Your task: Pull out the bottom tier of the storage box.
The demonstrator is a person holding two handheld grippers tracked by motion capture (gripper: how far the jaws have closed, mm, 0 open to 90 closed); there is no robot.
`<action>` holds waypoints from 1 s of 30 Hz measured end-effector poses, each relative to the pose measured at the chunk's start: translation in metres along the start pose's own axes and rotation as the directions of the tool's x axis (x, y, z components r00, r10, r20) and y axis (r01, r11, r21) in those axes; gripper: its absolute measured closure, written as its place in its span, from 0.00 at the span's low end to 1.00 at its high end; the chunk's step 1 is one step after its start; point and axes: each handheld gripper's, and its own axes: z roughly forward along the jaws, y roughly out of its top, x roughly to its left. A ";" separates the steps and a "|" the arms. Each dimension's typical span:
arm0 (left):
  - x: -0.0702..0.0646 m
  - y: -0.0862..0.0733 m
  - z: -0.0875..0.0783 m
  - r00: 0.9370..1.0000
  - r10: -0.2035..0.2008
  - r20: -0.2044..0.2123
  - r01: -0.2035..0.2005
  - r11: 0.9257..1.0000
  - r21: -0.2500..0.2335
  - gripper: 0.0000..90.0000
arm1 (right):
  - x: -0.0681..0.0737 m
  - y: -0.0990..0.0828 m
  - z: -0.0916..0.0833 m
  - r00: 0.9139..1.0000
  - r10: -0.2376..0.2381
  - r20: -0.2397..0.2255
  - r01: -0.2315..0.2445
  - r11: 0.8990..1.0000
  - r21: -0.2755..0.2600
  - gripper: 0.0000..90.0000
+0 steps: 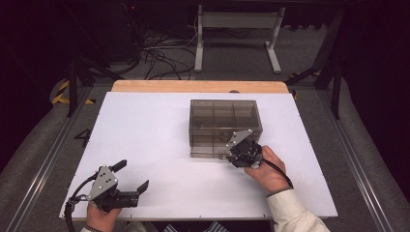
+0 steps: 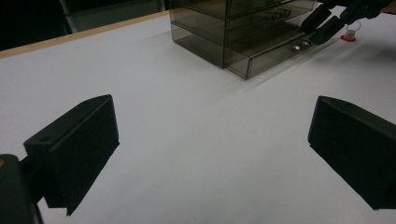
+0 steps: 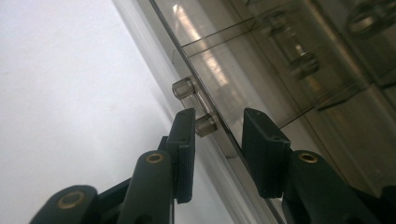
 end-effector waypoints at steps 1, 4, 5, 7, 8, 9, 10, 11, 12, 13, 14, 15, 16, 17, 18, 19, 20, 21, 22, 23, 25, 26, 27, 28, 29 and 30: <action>0.000 0.000 0.000 1.000 0.000 0.000 0.000 1.000 0.000 0.03 | 0.001 0.000 -0.001 1.000 0.001 -0.010 -0.001 1.000 0.009 0.73; 0.000 0.000 0.000 1.000 0.002 0.001 -0.002 1.000 -0.001 0.03 | 0.003 0.000 -0.001 0.999 0.008 -0.032 -0.007 1.000 0.024 0.74; 0.000 0.000 0.000 1.000 0.002 0.001 -0.002 1.000 -0.001 0.03 | 0.003 0.000 -0.002 0.999 0.005 -0.038 -0.004 1.000 0.027 0.74; 0.000 0.000 0.000 1.000 0.003 0.001 -0.003 1.000 0.000 0.03 | 0.003 0.000 -0.002 0.999 -0.001 -0.044 0.002 1.000 0.031 0.74; 0.000 0.000 0.000 1.000 0.004 0.001 -0.004 1.000 0.000 0.03 | 0.005 -0.001 -0.003 0.999 0.008 -0.044 -0.007 0.999 0.036 0.74; 0.000 0.000 0.000 1.000 0.001 0.000 -0.001 1.000 -0.001 0.03 | 0.005 -0.001 -0.004 0.999 0.011 -0.046 -0.009 0.999 0.037 0.74; 0.000 0.000 0.000 1.000 0.004 0.000 -0.004 1.000 0.001 0.03 | 0.006 -0.001 -0.004 0.999 0.017 -0.050 -0.015 0.999 0.037 0.74; 0.000 0.000 0.000 1.000 0.003 -0.002 -0.003 1.000 0.001 0.03 | 0.006 -0.001 -0.004 0.998 0.019 -0.053 -0.017 0.999 0.039 0.74; 0.000 0.000 0.000 1.000 0.003 -0.002 -0.003 1.000 0.001 0.03 | 0.006 -0.001 -0.004 0.998 0.019 -0.053 -0.017 0.999 0.039 0.74; 0.000 0.000 0.000 1.000 0.000 -0.002 0.000 1.000 0.000 0.03 | 0.007 -0.002 -0.005 0.998 0.012 -0.054 -0.009 0.999 0.044 0.74; 0.000 0.000 0.000 1.000 0.000 -0.002 0.000 1.000 0.000 0.03 | 0.007 -0.002 -0.005 0.998 0.012 -0.054 -0.009 0.999 0.044 0.74; 0.000 0.000 0.000 1.000 0.003 -0.001 -0.003 1.000 0.000 0.03 | 0.008 -0.002 -0.006 0.998 0.021 -0.057 -0.019 0.999 0.044 0.74; 0.000 0.000 0.000 1.000 0.004 0.000 -0.004 1.000 0.000 0.03 | 0.009 -0.003 -0.006 0.998 0.016 -0.064 -0.013 0.999 0.044 0.74; 0.000 0.000 0.000 1.000 0.006 -0.001 -0.006 1.000 0.000 0.03 | 0.010 -0.003 -0.007 0.998 0.015 -0.065 -0.012 0.999 0.046 0.74; 0.000 0.000 0.000 1.000 0.002 -0.001 -0.002 1.000 0.000 0.03 | 0.011 -0.003 -0.007 0.997 0.021 -0.068 -0.019 0.999 0.044 0.75; 0.000 0.000 0.000 1.000 0.002 -0.001 -0.002 1.000 0.000 0.03 | 0.011 -0.004 -0.008 0.997 0.022 -0.071 -0.019 0.999 0.042 0.75; 0.000 0.000 0.000 1.000 0.004 0.000 -0.004 1.000 0.000 0.03 | 0.012 -0.004 -0.008 0.997 0.018 -0.072 -0.015 0.999 0.042 0.74; 0.000 0.000 0.000 1.000 0.004 0.000 -0.004 1.000 0.000 0.03 | 0.012 -0.004 -0.008 0.997 0.021 -0.070 -0.018 0.999 0.042 0.74; 0.000 0.000 0.000 1.000 0.004 0.000 -0.004 1.000 0.000 0.03 | 0.012 -0.004 -0.008 0.997 0.021 -0.070 -0.018 0.999 0.042 0.74; 0.000 0.000 -0.001 1.000 0.004 0.000 -0.004 1.000 0.000 0.03 | 0.013 -0.005 -0.009 0.997 0.018 -0.076 -0.015 0.999 0.042 0.74; 0.000 0.000 -0.001 1.000 0.002 0.000 -0.002 1.000 0.000 0.03 | 0.014 -0.005 -0.010 0.997 0.023 -0.080 -0.019 0.999 0.045 0.74; 0.000 0.000 -0.001 1.000 0.001 0.000 -0.001 1.000 -0.002 0.03 | 0.014 -0.006 -0.010 0.996 0.018 -0.083 -0.014 0.999 0.046 0.74; 0.000 0.000 -0.001 1.000 0.001 0.000 -0.001 1.000 -0.002 0.03 | 0.015 -0.006 -0.010 0.996 0.014 -0.085 -0.010 0.999 0.045 0.74; 0.000 0.000 -0.001 1.000 0.001 0.000 -0.001 1.000 -0.002 0.03 | 0.016 -0.006 -0.011 0.996 0.015 -0.089 -0.011 0.999 0.047 0.74; 0.000 0.000 -0.001 1.000 0.002 0.000 -0.002 1.000 -0.002 0.03 | 0.016 -0.007 -0.011 0.996 0.017 -0.090 -0.013 0.999 0.046 0.74; 0.000 0.000 -0.001 1.000 0.002 0.001 -0.002 1.000 -0.003 0.03 | 0.017 -0.007 -0.012 0.996 0.012 -0.092 -0.008 0.999 0.047 0.74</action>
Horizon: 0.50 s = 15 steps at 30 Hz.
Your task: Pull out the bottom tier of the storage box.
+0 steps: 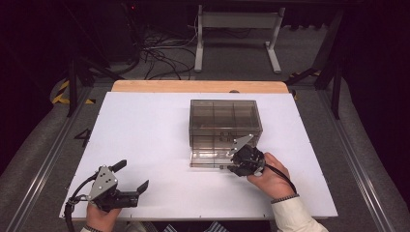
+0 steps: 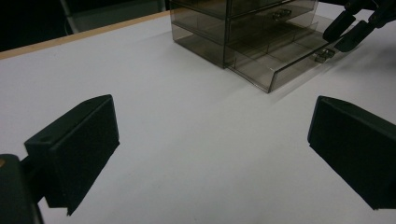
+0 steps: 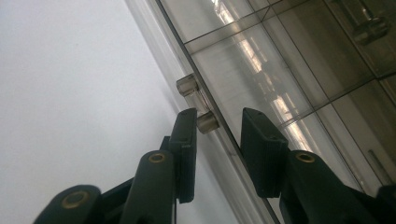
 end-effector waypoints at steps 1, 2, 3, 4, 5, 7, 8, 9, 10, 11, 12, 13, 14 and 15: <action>0.000 0.000 0.000 1.000 -0.001 0.000 0.001 1.000 0.000 0.03 | 0.000 0.000 0.000 1.000 -0.004 0.000 0.004 1.000 0.001 0.74; 0.000 0.000 0.000 1.000 -0.001 0.000 0.001 1.000 0.000 0.03 | 0.001 -0.001 -0.001 1.000 0.001 -0.004 0.000 1.000 0.003 0.74; 0.000 0.000 0.000 1.000 -0.003 0.001 0.003 1.000 -0.001 0.03 | 0.002 -0.001 -0.001 1.000 0.000 -0.008 0.000 1.000 0.006 0.74; 0.000 0.000 0.000 1.000 -0.002 0.000 0.002 1.000 0.000 0.03 | 0.002 -0.001 -0.001 1.000 -0.004 -0.010 0.004 1.000 0.005 0.74; 0.000 0.000 0.000 1.000 -0.002 0.000 0.002 1.000 0.000 0.03 | 0.002 -0.001 -0.001 1.000 -0.004 -0.010 0.004 1.000 0.005 0.74; 0.000 0.000 0.000 1.000 0.003 0.001 -0.003 1.000 -0.001 0.03 | 0.003 -0.002 -0.002 1.000 -0.002 -0.013 0.002 1.000 0.003 0.74; 0.000 0.000 0.000 1.000 0.003 0.001 -0.003 1.000 -0.001 0.03 | 0.003 -0.002 -0.002 1.000 -0.002 -0.013 0.002 1.000 0.003 0.74; 0.000 0.000 0.000 1.000 0.002 -0.001 -0.002 1.000 -0.001 0.03 | 0.003 -0.002 -0.002 1.000 0.000 -0.017 0.000 1.000 0.002 0.74; 0.000 0.000 0.000 1.000 0.002 -0.001 -0.002 1.000 -0.001 0.03 | 0.003 -0.002 -0.002 1.000 0.001 -0.019 -0.001 1.000 0.000 0.74; 0.000 0.000 -0.001 1.000 0.002 -0.001 -0.002 1.000 -0.001 0.03 | 0.003 -0.002 -0.002 1.000 0.001 -0.019 -0.001 1.000 0.000 0.74; 0.000 0.000 -0.001 1.000 0.000 0.001 0.000 1.000 -0.001 0.03 | 0.002 -0.002 -0.001 1.000 0.001 -0.019 -0.001 1.000 0.000 0.74; 0.000 0.000 0.000 1.000 -0.001 0.000 0.001 1.000 -0.002 0.03 | 0.002 -0.002 -0.001 1.000 0.000 -0.019 0.000 1.000 0.001 0.74; 0.000 0.000 0.000 1.000 -0.001 0.000 0.001 1.000 -0.001 0.03 | 0.002 -0.002 -0.001 1.000 -0.003 -0.017 0.003 1.000 0.002 0.74; 0.000 0.000 0.000 1.000 -0.001 0.000 0.001 1.000 -0.001 0.03 | 0.002 -0.002 -0.001 1.000 -0.001 -0.016 0.001 1.000 0.000 0.74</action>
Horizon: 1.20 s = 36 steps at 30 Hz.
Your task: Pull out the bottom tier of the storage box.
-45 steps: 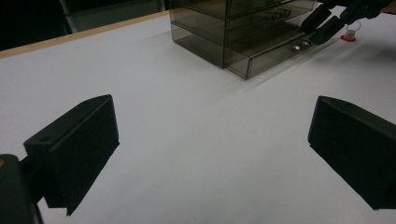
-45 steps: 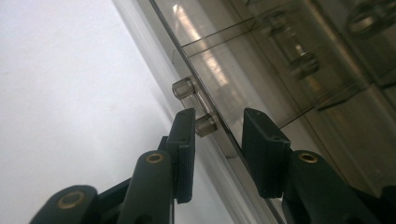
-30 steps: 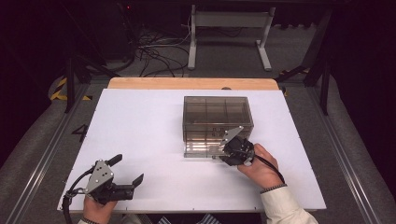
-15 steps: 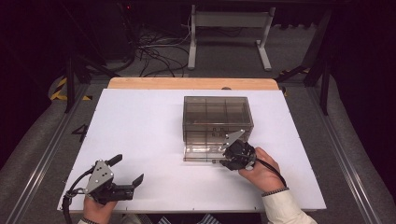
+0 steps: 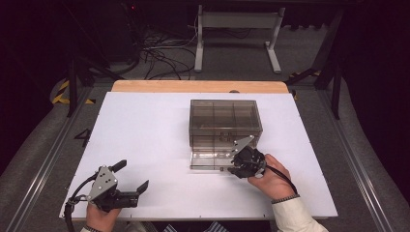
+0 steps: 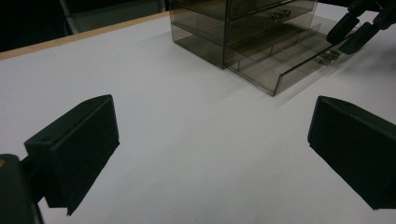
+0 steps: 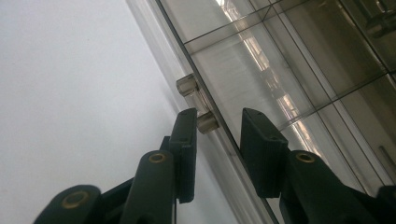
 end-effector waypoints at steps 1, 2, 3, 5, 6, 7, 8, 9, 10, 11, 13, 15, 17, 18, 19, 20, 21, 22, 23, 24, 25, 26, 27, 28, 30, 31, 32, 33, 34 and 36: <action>0.000 0.000 0.000 1.000 0.000 0.000 0.000 1.000 0.000 0.03 | 0.000 0.000 0.000 1.000 0.000 0.000 0.000 1.000 0.000 0.74; 0.000 0.000 0.000 1.000 0.000 0.001 0.000 1.000 0.000 0.03 | 0.000 0.000 0.000 1.000 0.002 0.005 -0.002 1.000 0.000 0.73; 0.000 0.000 0.000 1.000 0.000 0.002 0.000 1.000 0.001 0.03 | 0.000 0.000 0.000 1.000 0.003 0.012 -0.003 1.000 -0.002 0.72; 0.000 0.000 0.000 1.000 -0.001 0.002 0.001 1.000 0.001 0.03 | 0.000 0.000 -0.002 1.000 0.007 0.023 -0.007 1.000 -0.012 0.70; 0.000 0.000 0.000 1.000 -0.001 0.002 0.001 1.000 0.001 0.03 | 0.000 0.000 -0.002 1.000 0.007 0.023 -0.007 1.000 -0.012 0.70; 0.000 0.000 0.000 1.000 0.003 0.003 -0.003 1.000 0.001 0.03 | 0.000 0.000 -0.004 0.999 0.003 0.032 -0.003 1.000 -0.030 0.69; 0.000 0.000 0.000 1.000 0.003 0.003 -0.003 1.000 0.001 0.03 | -0.001 -0.001 -0.006 0.999 -0.002 0.036 0.004 0.999 -0.039 0.69; 0.000 0.000 0.001 1.000 0.000 0.004 0.000 1.000 0.002 0.03 | -0.001 -0.001 -0.008 0.999 -0.003 0.040 0.005 0.999 -0.052 0.69; 0.000 0.000 0.001 1.000 -0.001 0.005 0.001 1.000 0.001 0.03 | -0.001 -0.001 -0.011 0.999 0.000 0.046 0.003 0.998 -0.066 0.69; 0.001 0.001 0.001 1.000 0.004 0.006 -0.004 1.000 0.000 0.03 | -0.001 -0.002 -0.014 0.999 0.002 0.054 0.003 0.997 -0.080 0.69; 0.001 0.001 0.001 1.000 0.000 0.007 0.000 1.000 0.000 0.03 | 0.000 -0.002 -0.016 0.998 0.012 0.056 -0.006 0.995 -0.100 0.69; 0.000 0.001 0.003 1.000 -0.002 0.009 0.002 1.000 0.002 0.03 | -0.001 -0.004 -0.024 0.997 0.027 0.067 -0.017 0.990 -0.139 0.68; 0.000 0.001 0.004 1.000 -0.002 0.010 0.002 1.000 0.002 0.03 | -0.001 -0.005 -0.027 0.997 0.028 0.069 -0.018 0.989 -0.146 0.68; 0.000 0.001 0.004 1.000 0.000 0.009 0.000 1.000 0.002 0.03 | -0.001 -0.006 -0.028 0.997 0.027 0.069 -0.016 0.988 -0.152 0.68; 0.000 0.001 0.004 1.000 0.001 0.009 -0.001 1.000 0.004 0.03 | -0.001 -0.006 -0.029 0.997 0.027 0.076 -0.015 0.988 -0.151 0.68; 0.000 0.001 0.004 1.000 0.001 0.009 -0.001 1.000 0.004 0.03 | -0.001 -0.006 -0.030 0.997 0.025 0.076 -0.013 0.988 -0.156 0.68; 0.001 0.001 0.003 1.000 0.006 0.009 -0.006 1.000 0.004 0.03 | -0.001 -0.005 -0.030 0.996 0.033 0.079 -0.020 0.987 -0.160 0.68; 0.001 0.001 0.003 1.000 0.006 0.009 -0.006 1.000 0.004 0.03 | -0.001 -0.005 -0.030 0.996 0.034 0.078 -0.021 0.987 -0.160 0.68; 0.001 0.001 0.003 1.000 0.006 0.008 -0.006 1.000 0.002 0.03 | -0.001 -0.005 -0.031 0.996 0.033 0.079 -0.020 0.987 -0.158 0.68; 0.001 0.001 0.003 1.000 0.004 0.009 -0.005 1.000 0.003 0.03 | -0.001 -0.005 -0.031 0.996 0.031 0.081 -0.017 0.987 -0.160 0.68; 0.001 0.001 0.003 1.000 0.005 0.009 -0.005 1.000 0.002 0.03 | 0.000 -0.005 -0.031 0.997 0.026 0.079 -0.012 0.987 -0.162 0.68; 0.001 0.001 0.003 1.000 0.005 0.009 -0.005 1.000 0.002 0.03 | 0.000 -0.005 -0.031 0.997 0.026 0.079 -0.012 0.987 -0.162 0.68; 0.001 0.001 0.003 1.000 0.005 0.009 -0.005 1.000 0.002 0.03 | 0.000 -0.005 -0.031 0.997 0.025 0.078 -0.012 0.986 -0.166 0.68; 0.001 0.001 0.003 1.000 0.003 0.010 -0.003 1.000 0.002 0.03 | 0.000 -0.005 -0.032 0.996 0.028 0.084 -0.013 0.986 -0.168 0.67; 0.001 0.001 0.002 1.000 0.004 0.011 -0.004 1.000 0.003 0.03 | 0.000 -0.005 -0.034 0.996 0.033 0.084 -0.018 0.984 -0.176 0.67; 0.001 0.001 0.002 1.000 0.004 0.011 -0.004 1.000 0.002 0.03 | 0.000 -0.005 -0.034 0.996 0.029 0.086 -0.013 0.984 -0.179 0.67; 0.001 0.001 0.002 1.000 0.004 0.011 -0.004 1.000 0.002 0.03 | 0.000 -0.005 -0.034 0.996 0.029 0.086 -0.013 0.984 -0.179 0.67; 0.001 0.001 0.002 1.000 0.005 0.010 -0.005 1.000 0.004 0.03 | 0.000 -0.006 -0.036 0.995 0.034 0.090 -0.016 0.982 -0.187 0.66; 0.000 0.001 0.002 1.000 0.001 0.009 -0.001 1.000 0.001 0.03 | 0.000 -0.006 -0.037 0.995 0.041 0.091 -0.023 0.981 -0.191 0.66; 0.000 0.001 0.002 1.000 0.001 0.009 -0.001 1.000 0.001 0.03 | 0.000 -0.007 -0.040 0.995 0.047 0.094 -0.027 0.980 -0.199 0.65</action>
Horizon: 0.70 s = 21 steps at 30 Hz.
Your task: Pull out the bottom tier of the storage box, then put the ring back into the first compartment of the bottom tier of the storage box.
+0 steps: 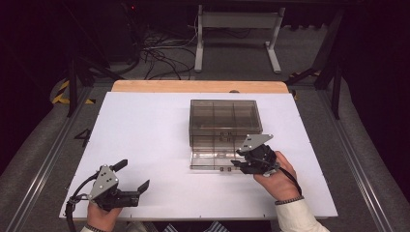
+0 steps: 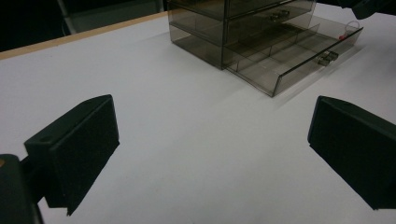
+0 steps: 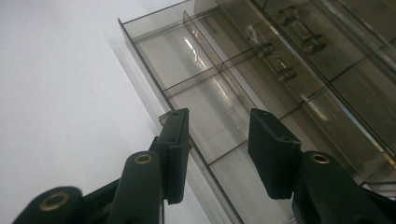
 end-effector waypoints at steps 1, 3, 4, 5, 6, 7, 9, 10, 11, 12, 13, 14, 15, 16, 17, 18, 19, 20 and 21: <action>0.000 0.000 0.000 1.000 -0.002 0.000 0.002 1.000 -0.001 0.03 | -0.001 0.000 -0.002 1.000 0.000 0.006 0.000 1.000 -0.003 0.64; 0.000 0.000 0.000 1.000 -0.002 0.000 0.002 1.000 -0.001 0.03 | -0.002 0.000 -0.004 1.000 0.011 0.009 -0.010 1.000 -0.014 0.64; 0.000 0.000 -0.001 1.000 -0.002 0.000 0.002 1.000 -0.001 0.03 | -0.002 -0.001 -0.006 1.000 0.014 0.012 -0.014 1.000 -0.018 0.63; 0.000 0.000 -0.001 1.000 -0.001 0.001 0.001 1.000 -0.001 0.03 | -0.003 -0.001 -0.007 1.000 0.018 0.016 -0.017 1.000 -0.017 0.63; 0.000 0.000 -0.001 1.000 0.002 0.001 -0.002 1.000 -0.001 0.03 | -0.003 -0.001 -0.008 1.000 0.016 0.017 -0.015 1.000 -0.022 0.63; 0.000 0.000 0.000 1.000 0.002 0.001 -0.002 1.000 0.000 0.03 | -0.004 -0.002 -0.010 1.000 0.020 0.020 -0.020 1.000 -0.020 0.62; 0.000 0.000 0.000 1.000 0.006 0.002 -0.006 1.000 0.000 0.03 | -0.005 -0.003 -0.011 0.999 0.028 0.027 -0.027 0.999 -0.024 0.61; 0.000 0.000 0.000 1.000 0.004 0.002 -0.004 1.000 -0.001 0.03 | -0.006 -0.004 -0.013 0.999 0.036 0.028 -0.036 0.999 -0.018 0.61; 0.000 0.001 0.000 1.000 0.005 0.002 -0.005 1.000 -0.001 0.03 | -0.007 -0.005 -0.014 0.998 0.047 0.031 -0.046 0.999 -0.020 0.61; 0.000 0.001 0.000 1.000 0.006 0.002 -0.006 1.000 -0.001 0.03 | -0.008 -0.006 -0.015 0.998 0.051 0.036 -0.050 0.999 -0.020 0.60; 0.000 0.000 0.000 1.000 0.003 0.001 -0.003 1.000 -0.001 0.03 | -0.009 -0.006 -0.016 0.997 0.061 0.044 -0.060 0.998 -0.024 0.60; 0.000 0.000 0.000 1.000 0.003 0.001 -0.003 1.000 -0.001 0.03 | -0.010 -0.007 -0.017 0.997 0.068 0.046 -0.067 0.998 -0.021 0.59; 0.000 0.000 0.000 1.000 0.007 0.002 -0.007 1.000 0.001 0.03 | -0.011 -0.008 -0.018 0.996 0.076 0.049 -0.075 0.997 -0.023 0.59; 0.000 0.000 0.000 1.000 0.007 0.002 -0.007 1.000 0.001 0.03 | -0.011 -0.008 -0.018 0.996 0.076 0.049 -0.075 0.997 -0.023 0.59; 0.000 0.000 0.000 1.000 0.006 0.003 -0.006 1.000 0.000 0.03 | -0.014 -0.010 -0.020 0.994 0.090 0.055 -0.089 0.996 -0.022 0.58; 0.000 0.000 0.000 1.000 0.003 0.001 -0.003 1.000 -0.001 0.03 | -0.015 -0.011 -0.022 0.993 0.103 0.058 -0.102 0.995 -0.022 0.57; 0.000 0.000 -0.001 1.000 0.003 0.001 -0.003 1.000 -0.001 0.03 | -0.017 -0.012 -0.023 0.993 0.100 0.059 -0.099 0.995 -0.023 0.57; 0.000 0.000 -0.001 1.000 0.003 0.001 -0.003 1.000 -0.002 0.03 | -0.018 -0.013 -0.024 0.991 0.118 0.064 -0.117 0.993 -0.020 0.56; 0.001 0.000 -0.001 1.000 0.003 0.000 -0.003 1.000 -0.003 0.03 | -0.019 -0.014 -0.025 0.990 0.126 0.067 -0.125 0.992 -0.019 0.56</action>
